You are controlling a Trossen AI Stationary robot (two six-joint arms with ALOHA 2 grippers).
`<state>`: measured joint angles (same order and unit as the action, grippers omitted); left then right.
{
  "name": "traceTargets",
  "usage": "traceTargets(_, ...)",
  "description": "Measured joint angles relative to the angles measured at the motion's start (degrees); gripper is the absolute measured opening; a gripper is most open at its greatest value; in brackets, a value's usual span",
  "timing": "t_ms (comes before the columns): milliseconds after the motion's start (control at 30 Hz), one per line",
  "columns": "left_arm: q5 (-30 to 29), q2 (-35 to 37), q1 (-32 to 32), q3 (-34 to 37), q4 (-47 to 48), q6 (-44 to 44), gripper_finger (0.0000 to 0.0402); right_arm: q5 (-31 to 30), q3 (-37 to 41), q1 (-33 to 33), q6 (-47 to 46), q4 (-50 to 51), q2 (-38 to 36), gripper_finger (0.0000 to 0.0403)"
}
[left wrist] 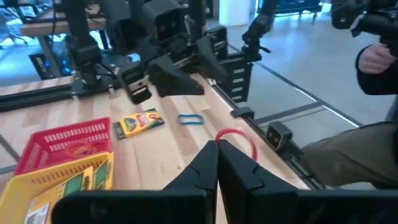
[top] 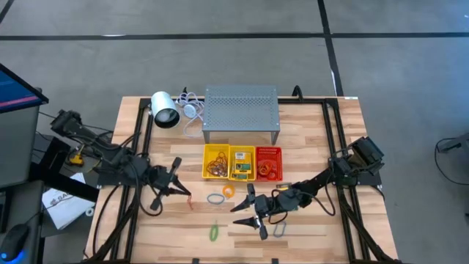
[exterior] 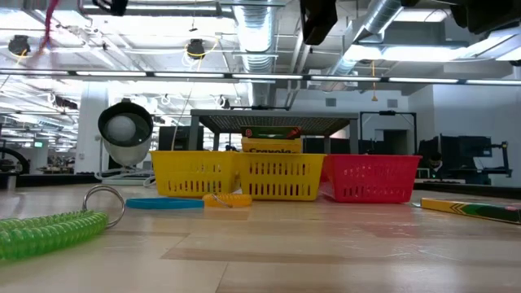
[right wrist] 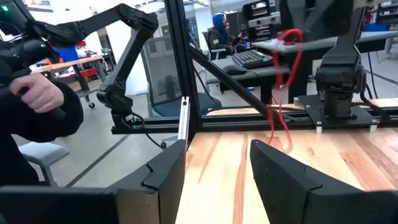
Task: Pick & Place Office Desk Supplies
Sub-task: Put the red rubber band into the left yellow basket
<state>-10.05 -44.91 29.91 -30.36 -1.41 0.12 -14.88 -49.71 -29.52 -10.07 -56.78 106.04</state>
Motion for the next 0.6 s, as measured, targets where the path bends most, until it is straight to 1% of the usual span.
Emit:
traceTargets(100, 0.54, 0.67, -2.53, 1.75, -1.49, 1.33, 0.0, -0.01, 0.0, 0.0, 0.0, 1.24, 0.0, 0.0175)
traceTargets(233, 3.48, 0.68, -7.82, 3.14, -2.99, 2.93, 0.0, 0.01, 0.0, -0.28, 0.1, 2.09, 0.0, 0.0175)
traceTargets(433, 11.56, 0.48, -18.34, 3.92, -5.15, 3.96, 0.0, 0.03, 0.28, -0.55, 1.03, 2.92, 0.0, 0.0175)
traceTargets(600, 17.85, -1.4, -24.54, 3.92, -10.69, 4.99, 0.0, 0.03, 0.31, 1.16, 1.03, 4.51, 0.0, 0.0175)
